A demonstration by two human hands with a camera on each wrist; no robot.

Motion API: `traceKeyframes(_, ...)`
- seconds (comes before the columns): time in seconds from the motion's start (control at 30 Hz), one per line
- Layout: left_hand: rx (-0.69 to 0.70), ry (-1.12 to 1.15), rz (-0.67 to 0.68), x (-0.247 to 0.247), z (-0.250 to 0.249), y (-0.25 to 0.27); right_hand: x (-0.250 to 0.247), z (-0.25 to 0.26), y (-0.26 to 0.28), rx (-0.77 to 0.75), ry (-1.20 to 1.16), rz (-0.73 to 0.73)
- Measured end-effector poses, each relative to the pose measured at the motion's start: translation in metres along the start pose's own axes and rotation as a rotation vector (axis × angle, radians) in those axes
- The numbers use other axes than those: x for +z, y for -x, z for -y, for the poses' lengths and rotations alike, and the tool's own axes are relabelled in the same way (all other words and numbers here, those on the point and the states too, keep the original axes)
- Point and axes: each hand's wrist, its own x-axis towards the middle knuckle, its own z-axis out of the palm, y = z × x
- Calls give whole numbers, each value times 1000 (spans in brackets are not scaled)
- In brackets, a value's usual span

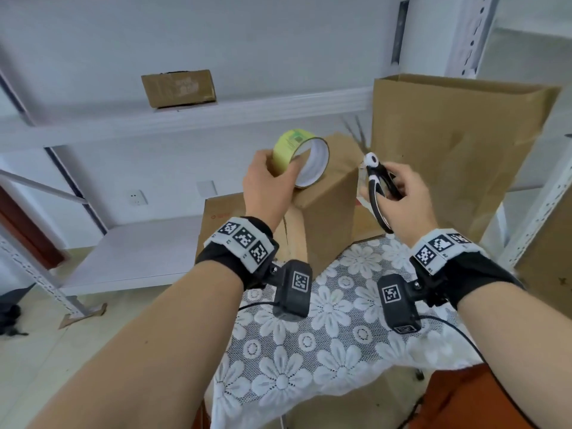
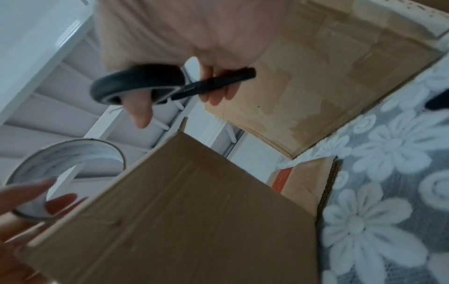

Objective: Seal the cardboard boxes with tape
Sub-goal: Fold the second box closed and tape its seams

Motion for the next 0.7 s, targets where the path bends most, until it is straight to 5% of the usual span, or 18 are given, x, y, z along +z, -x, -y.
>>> traceKeyframes(0.33, -181, 54, -116, -15, 15, -30, -19, 33, 5, -60, 274, 403)
traceKeyframes(0.7, -162, -2, -111, -9, 13, -31, -33, 91, -5, -134, 678, 546)
